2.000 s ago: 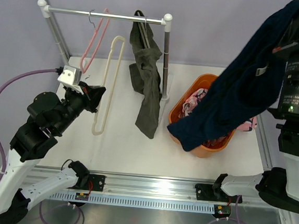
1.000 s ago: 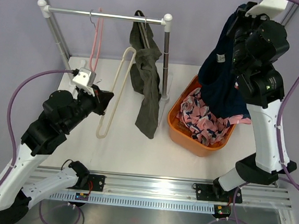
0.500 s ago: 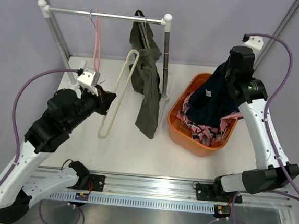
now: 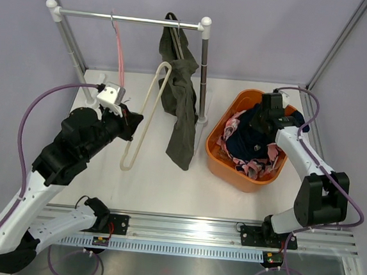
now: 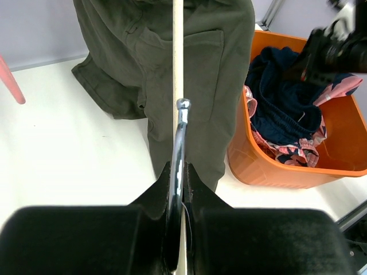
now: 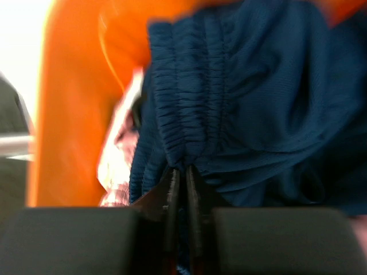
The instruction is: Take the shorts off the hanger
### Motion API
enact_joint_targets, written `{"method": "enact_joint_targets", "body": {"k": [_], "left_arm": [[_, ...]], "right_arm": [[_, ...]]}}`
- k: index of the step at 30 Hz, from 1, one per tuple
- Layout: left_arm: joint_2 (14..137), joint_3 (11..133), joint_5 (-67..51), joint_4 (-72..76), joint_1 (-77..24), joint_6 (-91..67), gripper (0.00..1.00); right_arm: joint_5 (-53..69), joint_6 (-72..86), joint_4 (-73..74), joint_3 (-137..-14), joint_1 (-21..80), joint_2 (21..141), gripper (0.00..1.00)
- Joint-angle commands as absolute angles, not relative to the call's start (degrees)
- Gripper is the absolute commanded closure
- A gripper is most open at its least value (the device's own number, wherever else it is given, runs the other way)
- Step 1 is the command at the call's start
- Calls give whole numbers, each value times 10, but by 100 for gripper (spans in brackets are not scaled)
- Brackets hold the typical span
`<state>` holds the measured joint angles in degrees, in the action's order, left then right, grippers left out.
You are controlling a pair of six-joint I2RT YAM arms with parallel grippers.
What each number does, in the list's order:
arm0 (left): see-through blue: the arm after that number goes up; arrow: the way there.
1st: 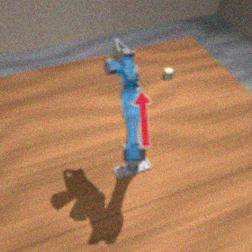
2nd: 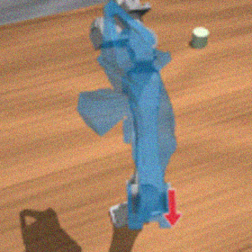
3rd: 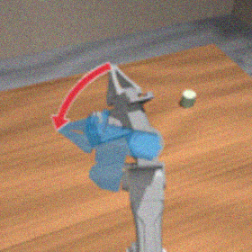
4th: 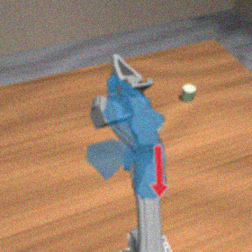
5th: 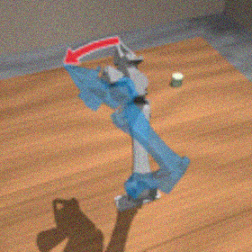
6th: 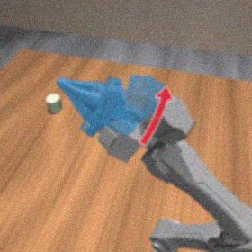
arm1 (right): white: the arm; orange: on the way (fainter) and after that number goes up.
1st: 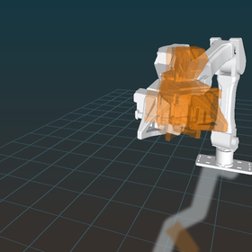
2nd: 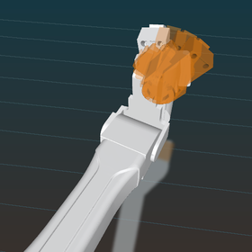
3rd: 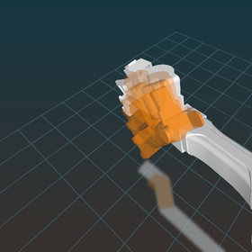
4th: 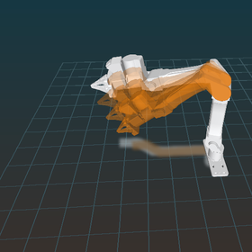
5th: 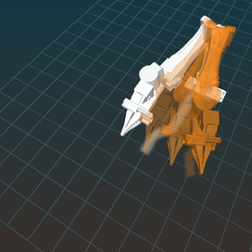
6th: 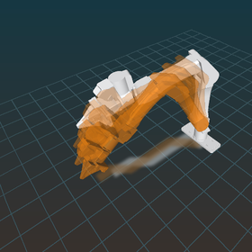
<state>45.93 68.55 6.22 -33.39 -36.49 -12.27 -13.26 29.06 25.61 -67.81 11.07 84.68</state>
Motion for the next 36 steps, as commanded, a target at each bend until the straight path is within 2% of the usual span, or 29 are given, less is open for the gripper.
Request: {"method": "enact_joint_targets", "body": {"k": [1,2,6,9,14,20,23,27,31,36], "left_arm": [[461,719,82,-317,-367,-119,99],[463,723,86,-321,-367,-120,99],[472,739,103,-354,-367,-120,99],[483,756,110,-390,-367,-123,100],[498,780,136,-433,-367,-123,100],[542,806,107,-452,-341,-119,100],[568,819,52,-449,-288,-113,100],[602,838,-124,-431,-169,-117,100],[642,874,-148,-422,-122,-124,100],[679,920,-141,-400,-118,-154,100]], "right_arm": [[-50,344,194,-654,112,858,77],[-47,345,193,-653,112,858,61],[-47,334,198,-651,112,832,28],[-46,329,202,-654,112,795,13],[-7,324,214,-687,112,740,10],[40,329,214,-714,112,692,10],[54,330,218,-725,113,670,10],[90,328,220,-739,115,650,10],[111,323,225,-756,122,635,10],[120,316,236,-773,126,630,10]]}}
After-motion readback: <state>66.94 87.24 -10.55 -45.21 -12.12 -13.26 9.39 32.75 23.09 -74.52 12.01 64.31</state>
